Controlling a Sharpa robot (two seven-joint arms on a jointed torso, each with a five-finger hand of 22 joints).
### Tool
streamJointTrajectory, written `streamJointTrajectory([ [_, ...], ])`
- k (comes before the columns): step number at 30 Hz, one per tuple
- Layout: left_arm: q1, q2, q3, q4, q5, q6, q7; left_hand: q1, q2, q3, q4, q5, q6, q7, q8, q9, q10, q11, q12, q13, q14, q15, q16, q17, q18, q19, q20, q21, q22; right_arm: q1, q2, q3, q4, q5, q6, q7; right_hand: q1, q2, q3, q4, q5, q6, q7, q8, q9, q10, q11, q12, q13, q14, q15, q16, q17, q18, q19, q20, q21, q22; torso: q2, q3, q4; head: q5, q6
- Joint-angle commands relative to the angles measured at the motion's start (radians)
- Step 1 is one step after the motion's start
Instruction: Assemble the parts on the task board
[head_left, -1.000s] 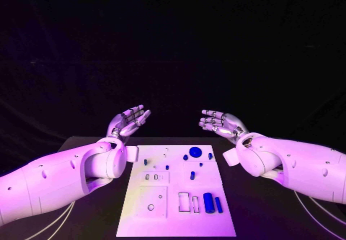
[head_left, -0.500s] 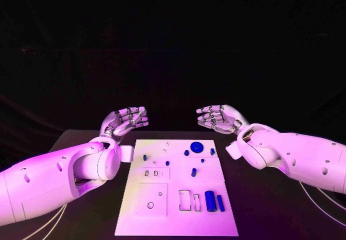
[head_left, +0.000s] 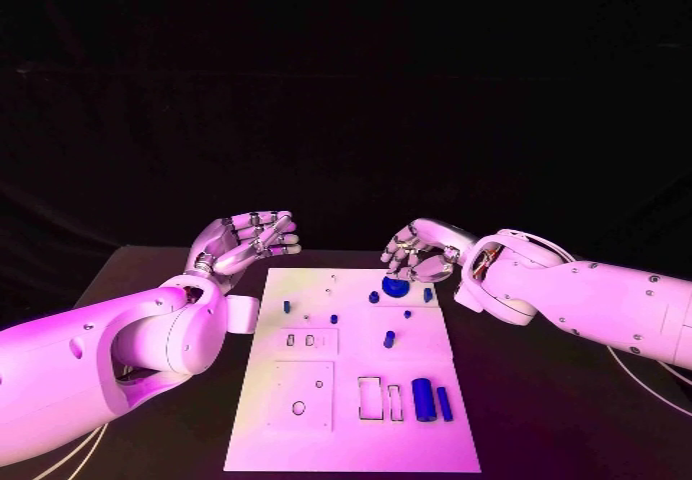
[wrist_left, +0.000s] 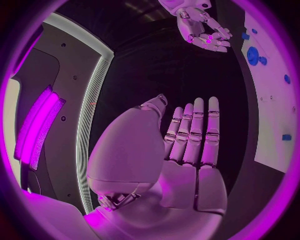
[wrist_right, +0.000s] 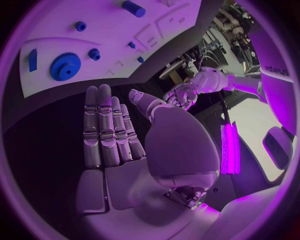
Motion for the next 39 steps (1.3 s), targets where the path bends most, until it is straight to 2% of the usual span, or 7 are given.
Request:
streamJointTrajectory([
  [1,0.005,-0.006,0.001,0.020,-0.014,0.048,-0.011,-0.002,-0.012,0.005,0.000,-0.005,0.007,0.011,0.004,0.001,0.007,-0.002,-0.002,0.000,0.008,0.000,0.006,0.002,0.014,0.006,0.001,0.004,0.001,0.003,0.007,0.000,0.004,-0.295,0.077,-0.116,-0.001,-0.016,-0.005,0.013,0.003,0.006,-0.006,0.000,0.003,-0.001,-0.006,-0.009,0.004,0.044,-0.011,0.046,0.042,0.011,0.034,-0.014,0.040,0.024,0.023,-0.0045,0.0063,-0.006,0.003],
  [10,0.010,-0.013,0.002,0.036,-0.013,0.056,-0.024,-0.009,-0.019,0.014,0.002,-0.005,0.008,0.011,0.003,0.000,0.015,-0.002,-0.014,-0.001,0.005,0.000,0.007,0.012,0.014,0.032,-0.013,0.031,0.013,0.004,0.040,0.000,-0.001,-0.440,0.068,-0.157,0.013,-0.036,0.002,0.050,0.028,0.007,-0.009,-0.016,0.017,-0.043,-0.009,-0.029,0.029,0.068,-0.018,0.234,0.227,0.006,0.049,-0.030,0.185,0.138,0.049,-0.0075,0.0114,-0.012,0.011],
  [11,0.010,-0.013,0.002,0.036,-0.013,0.058,-0.025,-0.009,-0.019,0.014,0.002,-0.005,0.008,0.011,0.003,0.000,0.015,-0.002,-0.015,-0.002,0.006,0.000,0.008,0.013,0.014,0.034,-0.014,0.032,0.014,0.003,0.044,0.000,-0.002,-0.447,0.068,-0.158,0.017,-0.037,-0.003,0.055,0.029,0.004,-0.008,-0.019,0.020,-0.061,-0.005,-0.025,0.033,0.072,-0.017,0.274,0.260,-0.008,0.078,-0.028,0.282,0.256,0.051,-0.0077,0.0119,-0.012,0.011],
  [14,0.010,-0.012,0.002,0.038,-0.012,0.061,-0.028,-0.010,-0.020,0.015,0.002,-0.005,0.008,0.011,0.003,0.000,0.016,-0.002,-0.016,-0.002,0.006,0.000,0.008,0.015,0.014,0.037,-0.015,0.036,0.016,0.001,0.055,0.000,-0.007,-0.467,0.069,-0.162,0.023,-0.037,-0.008,0.063,0.031,0.002,-0.007,-0.022,0.026,-0.079,-0.006,-0.014,0.041,0.069,-0.013,0.346,0.318,-0.020,0.101,-0.028,0.393,0.388,0.055,-0.0079,0.0152,-0.012,0.011],
  [17,0.010,-0.013,0.002,0.040,-0.012,0.063,-0.030,-0.011,-0.020,0.015,0.002,-0.006,0.009,0.011,0.003,0.000,0.017,-0.002,-0.017,-0.002,0.006,0.000,0.009,0.016,0.014,0.039,-0.017,0.039,0.017,-0.002,0.065,-0.001,-0.015,-0.481,0.071,-0.165,0.029,-0.037,-0.010,0.068,0.031,-0.002,-0.008,-0.026,0.030,-0.091,-0.005,-0.005,0.047,0.089,-0.014,0.484,0.461,-0.043,0.149,-0.025,0.526,0.560,0.059,-0.0082,0.0182,-0.014,0.012],
  [28,0.012,-0.016,0.002,0.046,-0.012,0.068,-0.036,-0.012,-0.020,0.016,0.003,-0.006,0.009,0.012,0.003,0.000,0.018,-0.002,-0.019,-0.002,0.007,-0.001,0.010,0.018,0.014,0.042,-0.018,0.042,0.018,-0.010,0.091,-0.002,-0.039,-0.505,0.088,-0.174,0.042,-0.033,0.004,0.078,0.034,-0.003,-0.007,-0.028,0.042,-0.100,-0.003,0.015,0.057,0.113,-0.011,0.677,0.654,-0.070,0.199,-0.019,0.695,0.779,0.068,-0.0079,0.0230,-0.014,0.012],
  [39,0.013,-0.017,0.002,0.047,-0.012,0.071,-0.040,-0.013,-0.020,0.017,0.003,-0.006,0.009,0.012,0.003,0.000,0.018,-0.002,-0.019,-0.002,0.007,-0.001,0.010,0.018,0.014,0.042,-0.019,0.043,0.019,-0.019,0.107,-0.003,-0.060,-0.513,0.110,-0.176,0.052,-0.027,0.034,0.078,0.032,0.003,-0.010,-0.025,0.051,-0.080,-0.006,0.030,0.062,0.121,-0.012,0.756,0.732,-0.084,0.227,-0.018,0.771,0.883,0.076,-0.0091,0.0251,-0.012,0.012],
])
